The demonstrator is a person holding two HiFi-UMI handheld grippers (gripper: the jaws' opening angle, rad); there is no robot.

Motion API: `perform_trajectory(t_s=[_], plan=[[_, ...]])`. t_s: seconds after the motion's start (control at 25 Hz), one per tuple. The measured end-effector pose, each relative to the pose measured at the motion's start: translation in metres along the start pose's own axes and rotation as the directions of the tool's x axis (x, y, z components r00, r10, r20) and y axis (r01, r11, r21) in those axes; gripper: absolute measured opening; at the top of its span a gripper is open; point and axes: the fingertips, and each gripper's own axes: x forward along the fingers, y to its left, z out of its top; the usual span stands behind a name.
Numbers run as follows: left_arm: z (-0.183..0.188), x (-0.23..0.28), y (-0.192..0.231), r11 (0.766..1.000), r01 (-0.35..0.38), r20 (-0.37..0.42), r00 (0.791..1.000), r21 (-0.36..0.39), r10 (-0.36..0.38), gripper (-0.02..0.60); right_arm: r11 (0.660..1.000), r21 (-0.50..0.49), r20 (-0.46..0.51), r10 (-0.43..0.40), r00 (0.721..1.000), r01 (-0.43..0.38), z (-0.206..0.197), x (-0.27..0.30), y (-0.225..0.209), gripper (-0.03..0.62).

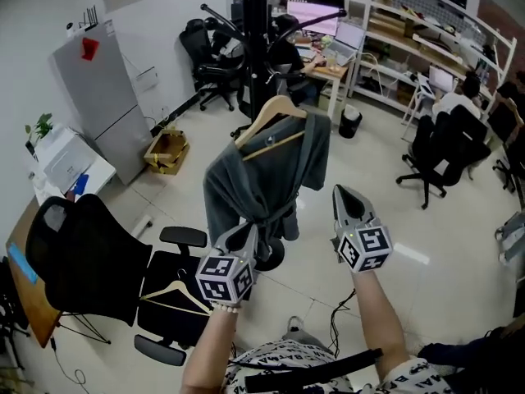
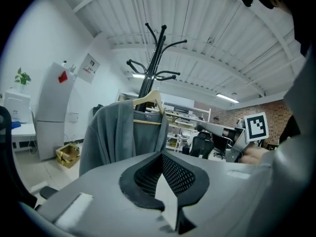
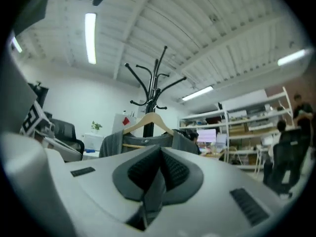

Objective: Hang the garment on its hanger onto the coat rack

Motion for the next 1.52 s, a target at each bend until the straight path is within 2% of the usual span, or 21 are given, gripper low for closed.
perform_trajectory(t_s=[0.12, 0.2, 0.44, 0.64, 1.0, 1.52], plan=[[-0.007, -0.007, -0.006, 0.999, 0.043, -0.006, 0.999, 0.010, -0.043, -0.012, 0.991, 0.133, -0.080, -0.021, 0.997, 0.031, -0.025, -0.025, 0.022, 0.002], [-0.014, -0.013, -0.011, 0.997, 0.071, -0.012, 0.997, 0.008, -0.071, -0.012, 0.979, 0.204, -0.117, -0.003, 0.993, 0.027, -0.042, -0.036, 0.042, 0.002], [-0.026, -0.020, -0.023, 0.993, 0.114, -0.030, 0.993, 0.013, -0.113, -0.012, 0.962, 0.267, -0.209, -0.001, 0.978, 0.058, -0.076, -0.059, 0.076, 0.003], [-0.031, -0.030, -0.025, 0.993, 0.121, -0.038, 0.992, 0.011, -0.120, -0.012, 0.964, 0.246, -0.264, -0.035, 0.964, 0.102, -0.091, -0.080, 0.091, 0.006], [-0.034, -0.041, -0.018, 0.996, 0.092, -0.027, 0.995, -0.009, -0.092, -0.012, 0.982, 0.171, -0.299, -0.027, 0.954, 0.082, -0.091, -0.079, 0.097, 0.006], [-0.033, -0.045, -0.017, 0.997, 0.070, -0.015, 0.997, -0.026, -0.071, -0.012, 0.986, 0.161, -0.292, 0.005, 0.956, 0.044, -0.083, -0.080, 0.102, 0.006]])
